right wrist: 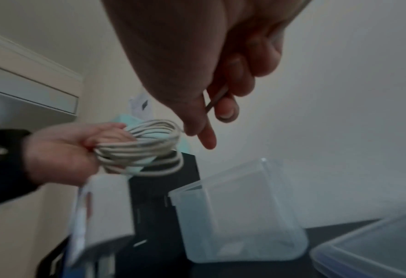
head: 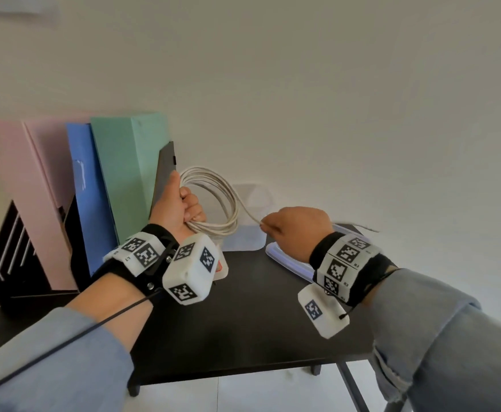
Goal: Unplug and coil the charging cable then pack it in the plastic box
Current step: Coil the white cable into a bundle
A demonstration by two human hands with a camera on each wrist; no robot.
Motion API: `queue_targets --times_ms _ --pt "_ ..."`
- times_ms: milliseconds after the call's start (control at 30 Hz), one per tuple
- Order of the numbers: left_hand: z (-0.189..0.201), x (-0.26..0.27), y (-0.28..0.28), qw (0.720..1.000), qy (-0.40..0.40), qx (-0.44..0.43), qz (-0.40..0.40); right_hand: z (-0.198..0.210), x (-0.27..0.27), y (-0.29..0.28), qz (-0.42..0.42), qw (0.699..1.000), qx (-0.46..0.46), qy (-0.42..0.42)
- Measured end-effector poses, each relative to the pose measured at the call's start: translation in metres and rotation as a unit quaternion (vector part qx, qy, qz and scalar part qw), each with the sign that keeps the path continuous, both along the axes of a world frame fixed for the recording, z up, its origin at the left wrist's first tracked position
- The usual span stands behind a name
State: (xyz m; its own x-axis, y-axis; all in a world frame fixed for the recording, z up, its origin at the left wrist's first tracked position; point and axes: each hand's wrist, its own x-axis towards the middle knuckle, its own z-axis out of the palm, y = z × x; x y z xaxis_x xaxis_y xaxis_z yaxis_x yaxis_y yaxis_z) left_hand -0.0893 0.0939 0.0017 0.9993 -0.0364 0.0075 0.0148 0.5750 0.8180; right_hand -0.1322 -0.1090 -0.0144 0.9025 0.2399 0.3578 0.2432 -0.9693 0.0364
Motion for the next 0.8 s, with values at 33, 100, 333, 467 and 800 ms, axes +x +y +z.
queue_targets --times_ms 33,100,333,467,800 --pt "0.000 -0.001 0.000 1.000 0.000 0.010 0.009 0.001 -0.001 0.003 0.020 1.000 -0.021 -0.012" --pt "-0.002 -0.002 0.000 0.999 -0.002 0.024 0.023 0.005 -0.004 0.008 0.055 0.997 -0.046 -0.022" --pt "-0.010 -0.008 -0.002 0.994 -0.030 0.093 0.041 0.014 -0.010 0.026 0.023 0.996 0.025 0.082" --pt "-0.008 -0.013 -0.005 0.991 -0.053 0.117 0.023 0.007 -0.005 0.024 -0.003 0.985 0.124 0.122" --pt "-0.002 -0.024 -0.015 0.980 -0.082 0.135 -0.123 0.001 0.001 0.018 0.073 0.894 0.382 0.222"
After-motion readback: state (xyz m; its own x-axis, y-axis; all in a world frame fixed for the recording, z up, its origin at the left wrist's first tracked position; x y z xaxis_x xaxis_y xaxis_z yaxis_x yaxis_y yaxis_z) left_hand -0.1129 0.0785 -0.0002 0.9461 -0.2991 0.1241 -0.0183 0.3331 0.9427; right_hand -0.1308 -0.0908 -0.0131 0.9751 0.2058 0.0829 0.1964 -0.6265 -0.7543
